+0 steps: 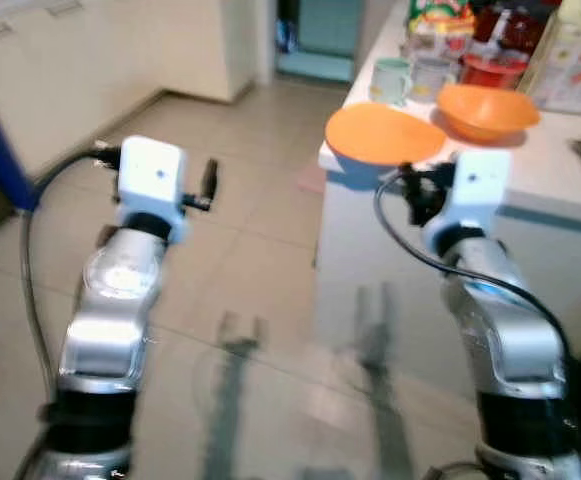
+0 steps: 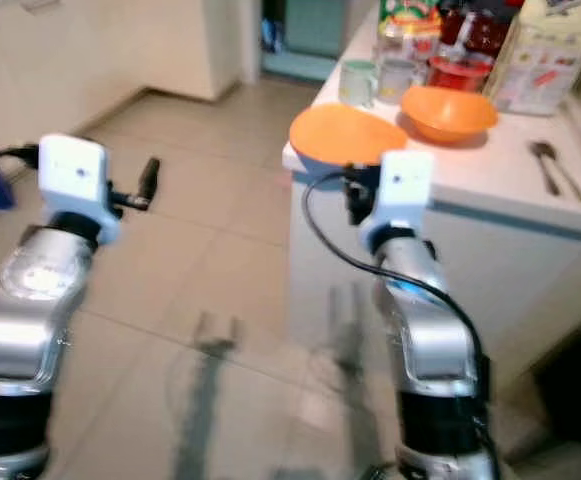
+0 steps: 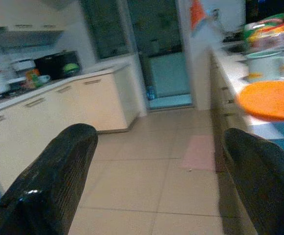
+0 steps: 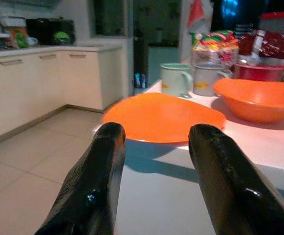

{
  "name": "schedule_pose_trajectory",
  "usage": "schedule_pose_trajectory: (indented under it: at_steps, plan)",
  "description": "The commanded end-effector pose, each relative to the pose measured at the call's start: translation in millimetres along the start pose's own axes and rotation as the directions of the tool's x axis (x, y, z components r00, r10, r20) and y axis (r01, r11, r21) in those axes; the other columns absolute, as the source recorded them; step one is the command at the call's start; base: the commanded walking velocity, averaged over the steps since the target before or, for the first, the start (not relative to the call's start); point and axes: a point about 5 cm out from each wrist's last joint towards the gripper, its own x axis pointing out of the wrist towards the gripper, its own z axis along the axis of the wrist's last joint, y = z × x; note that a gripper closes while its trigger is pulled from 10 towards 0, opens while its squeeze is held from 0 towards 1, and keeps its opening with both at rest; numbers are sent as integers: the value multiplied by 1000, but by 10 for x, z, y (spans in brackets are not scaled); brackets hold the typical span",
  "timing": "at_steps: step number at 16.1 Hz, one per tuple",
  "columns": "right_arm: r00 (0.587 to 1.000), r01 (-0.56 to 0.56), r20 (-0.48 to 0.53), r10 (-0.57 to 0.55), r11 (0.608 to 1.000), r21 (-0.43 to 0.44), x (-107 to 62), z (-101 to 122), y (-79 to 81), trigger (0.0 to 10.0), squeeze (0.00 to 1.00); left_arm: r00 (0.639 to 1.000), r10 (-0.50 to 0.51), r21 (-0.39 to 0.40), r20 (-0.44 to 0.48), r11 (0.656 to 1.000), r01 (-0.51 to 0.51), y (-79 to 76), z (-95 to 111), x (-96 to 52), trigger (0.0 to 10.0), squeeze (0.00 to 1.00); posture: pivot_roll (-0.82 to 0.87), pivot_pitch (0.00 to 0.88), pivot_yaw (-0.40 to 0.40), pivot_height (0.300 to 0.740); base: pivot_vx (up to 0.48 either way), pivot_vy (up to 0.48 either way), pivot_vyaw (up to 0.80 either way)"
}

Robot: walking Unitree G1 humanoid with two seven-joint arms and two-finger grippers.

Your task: Setting the table

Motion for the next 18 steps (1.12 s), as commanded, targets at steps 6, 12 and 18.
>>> schedule_pose_trajectory:
  at_steps: [6,12,18]
  plan:
    - [999,15,41,-17,999,49,26,89,8,10000,0,1000,-22,22,19,1000,22,39,38,34,10000,0,40,0,5,740,364,0,98]
    - [999,33,29,-35,996,88,19,89,-21,10000,0,999,-38,18,20,999,38,14,29,40,10000,0,34,0,11,740,365,0,-194]
    - [999,31,31,-33,996,82,24,106,-23,10000,0,999,-42,19,22,999,41,21,28,47,10000,0,31,0,13,740,367,0,-167]
